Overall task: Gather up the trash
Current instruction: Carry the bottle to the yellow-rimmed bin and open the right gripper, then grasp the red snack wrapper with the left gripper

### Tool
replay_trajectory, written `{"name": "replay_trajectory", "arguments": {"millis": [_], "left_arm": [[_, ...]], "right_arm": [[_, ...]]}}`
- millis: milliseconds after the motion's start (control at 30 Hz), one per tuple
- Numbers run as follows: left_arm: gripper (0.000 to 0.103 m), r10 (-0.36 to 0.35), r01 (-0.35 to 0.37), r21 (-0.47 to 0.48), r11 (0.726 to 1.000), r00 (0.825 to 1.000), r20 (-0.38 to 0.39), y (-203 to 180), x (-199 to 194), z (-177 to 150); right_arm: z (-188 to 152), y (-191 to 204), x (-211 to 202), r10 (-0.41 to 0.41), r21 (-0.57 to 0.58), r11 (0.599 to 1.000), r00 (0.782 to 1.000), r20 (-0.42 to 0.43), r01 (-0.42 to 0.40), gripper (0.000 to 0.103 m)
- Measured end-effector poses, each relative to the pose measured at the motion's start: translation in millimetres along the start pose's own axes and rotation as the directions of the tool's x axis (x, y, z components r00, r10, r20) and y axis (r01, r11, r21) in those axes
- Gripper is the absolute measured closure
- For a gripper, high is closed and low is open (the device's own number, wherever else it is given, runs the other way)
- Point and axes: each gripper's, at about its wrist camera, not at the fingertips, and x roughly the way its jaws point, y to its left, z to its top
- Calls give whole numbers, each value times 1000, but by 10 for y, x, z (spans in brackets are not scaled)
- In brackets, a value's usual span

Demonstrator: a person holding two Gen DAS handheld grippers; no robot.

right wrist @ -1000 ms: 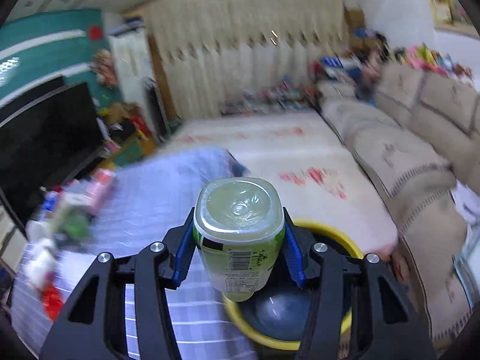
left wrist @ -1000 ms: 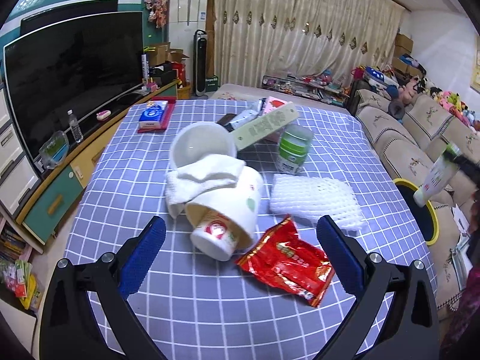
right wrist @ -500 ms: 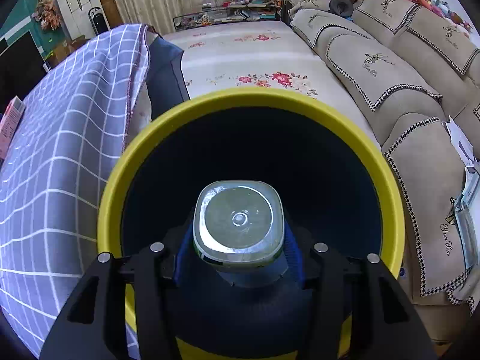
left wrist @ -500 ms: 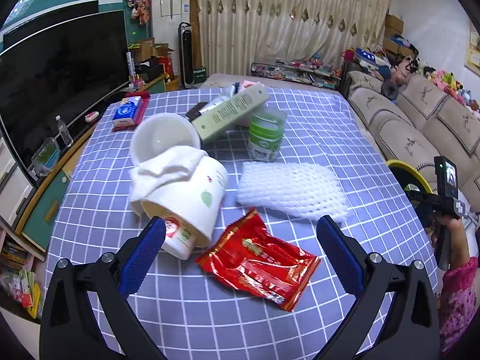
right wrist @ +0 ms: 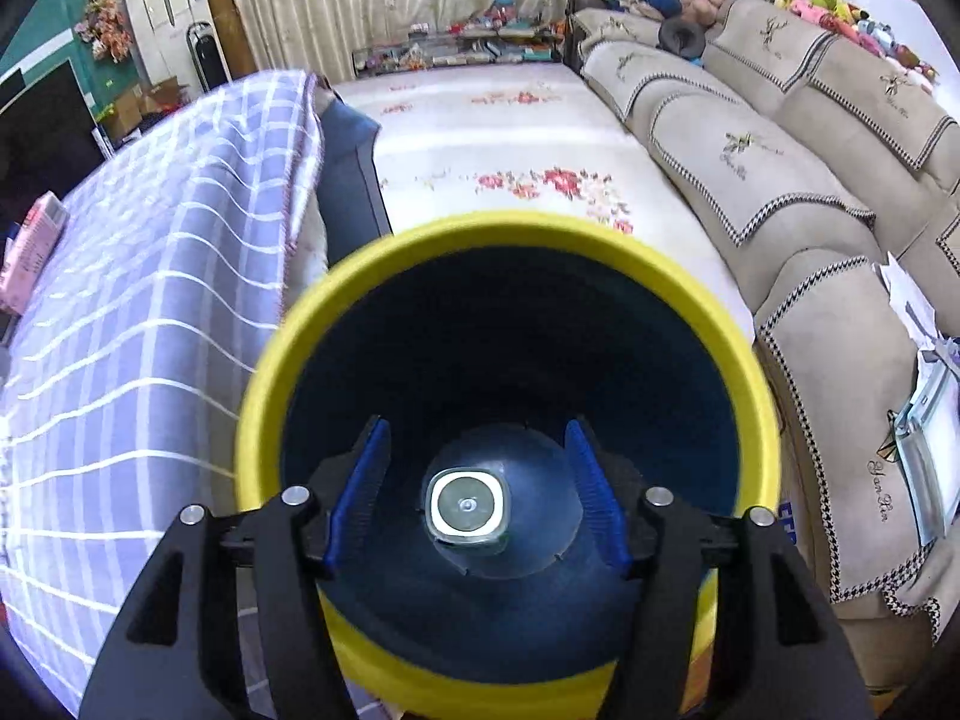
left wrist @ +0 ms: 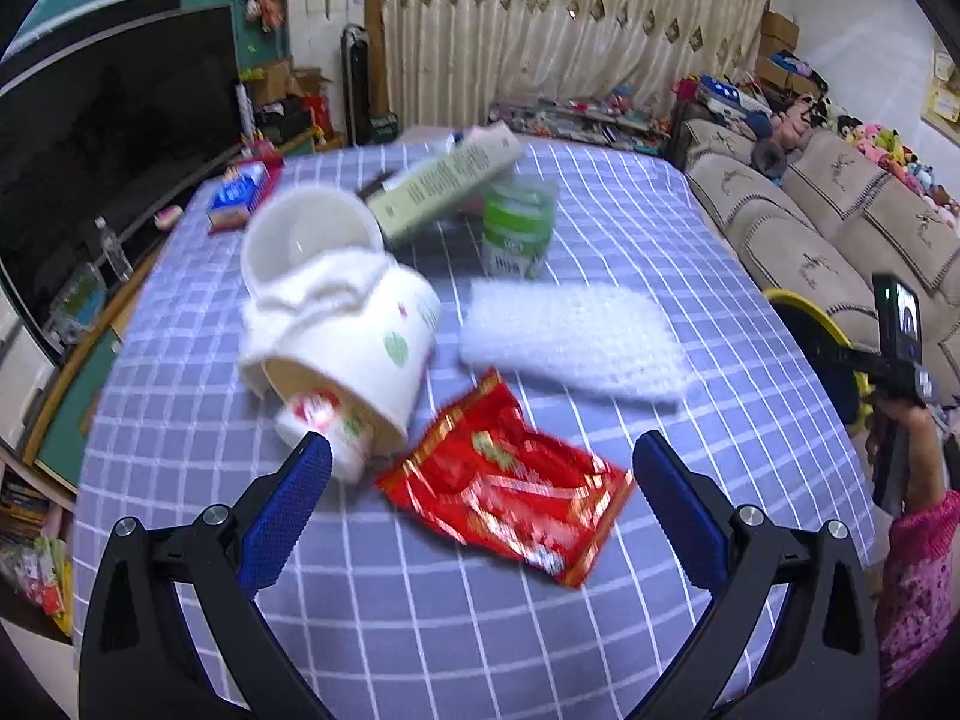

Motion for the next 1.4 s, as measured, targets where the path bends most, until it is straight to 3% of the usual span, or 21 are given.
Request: {"name": "replay_trajectory", "arguments": {"millis": [267, 467, 800, 1133, 1167, 1267, 1333, 1400], "left_arm": [[4, -67, 63, -41, 997, 992, -106, -116, 310, -191], [4, -63, 55, -51, 997, 981, -184, -215, 508, -322], [4, -69, 64, -38, 997, 982, -173, -313, 786, -73], [4, -60, 71, 55, 996, 982, -181, -595, 1079, 253], [6, -57, 69, 58, 996, 982, -180, -596, 1084, 263], [28, -34, 46, 70, 997, 987, -159, -566, 1088, 300], [44, -77, 85, 48, 995, 985, -157, -517, 1074, 345], [52, -110, 118, 41, 992, 981, -157, -483, 1046, 344]], "right_arm": [[67, 107, -315, 43, -20, 999, 997, 64, -42, 40], [52, 120, -350, 63, -24, 998, 995, 74, -61, 39], [81, 131, -353, 77, -23, 997, 994, 79, -75, 38], [64, 50, -324, 75, -12, 997, 994, 78, -74, 37], [63, 45, -317, 75, -12, 997, 994, 77, -74, 37], [65, 20, -290, 79, -10, 997, 994, 73, -78, 37], [62, 30, -282, 84, -10, 996, 994, 72, -83, 37], [56, 47, -278, 89, -11, 996, 993, 73, -89, 37]]}}
